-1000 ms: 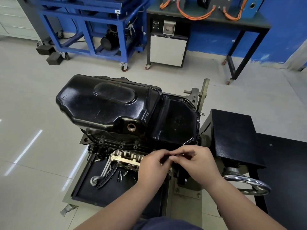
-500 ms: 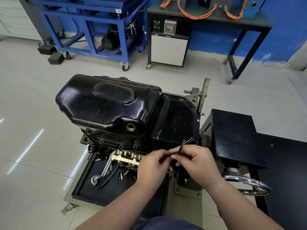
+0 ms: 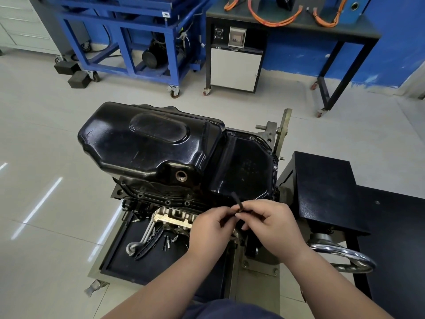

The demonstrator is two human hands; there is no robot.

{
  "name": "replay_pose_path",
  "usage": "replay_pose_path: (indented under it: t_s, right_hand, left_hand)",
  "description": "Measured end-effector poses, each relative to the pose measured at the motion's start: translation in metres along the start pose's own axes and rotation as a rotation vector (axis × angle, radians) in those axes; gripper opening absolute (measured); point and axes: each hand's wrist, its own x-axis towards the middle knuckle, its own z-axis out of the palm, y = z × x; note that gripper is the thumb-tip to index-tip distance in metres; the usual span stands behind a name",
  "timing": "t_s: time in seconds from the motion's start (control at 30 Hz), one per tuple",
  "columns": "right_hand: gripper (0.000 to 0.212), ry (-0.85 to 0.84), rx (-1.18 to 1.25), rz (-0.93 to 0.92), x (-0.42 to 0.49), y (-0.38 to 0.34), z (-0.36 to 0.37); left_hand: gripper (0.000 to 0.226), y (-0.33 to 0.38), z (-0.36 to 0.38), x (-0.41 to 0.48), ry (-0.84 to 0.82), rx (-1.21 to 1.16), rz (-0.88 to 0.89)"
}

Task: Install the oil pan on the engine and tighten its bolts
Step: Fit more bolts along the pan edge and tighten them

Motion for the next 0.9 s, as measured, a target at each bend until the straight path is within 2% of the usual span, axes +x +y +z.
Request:
replay_pose_path:
  t_s: [0.17, 0.27, 0.5, 0.73, 0.9]
  right_hand:
    - [0.011, 0.037, -0.074, -0.021, 0.002, 0.002, 0.001]
    - [0.010, 0.027, -0.074, -0.020, 0.001, 0.003, 0.000]
    - [0.027, -0.109, -0.046, -0.011, 0.000, 0.003, -0.003]
    - [0.017, 0.031, -0.054, -0.052, -0.002, 0.001, 0.003]
    - [0.016, 0.115, -0.084, -0.069, -0.002, 0.004, 0.006]
  left_hand:
    - [0.007, -0.002, -0.001, -0.001, -0.012, 0.000, -0.010]
    - [0.005, -0.001, -0.001, -0.001, -0.018, -0.001, -0.006]
    - [0.006, -0.003, -0.001, 0.001, -0.037, 0.028, 0.005]
    - [0.006, 0.005, -0.002, -0.002, -0.043, 0.016, -0.026]
    - [0.026, 0.025, -0.019, -0.019, 0.026, -0.037, 0.054]
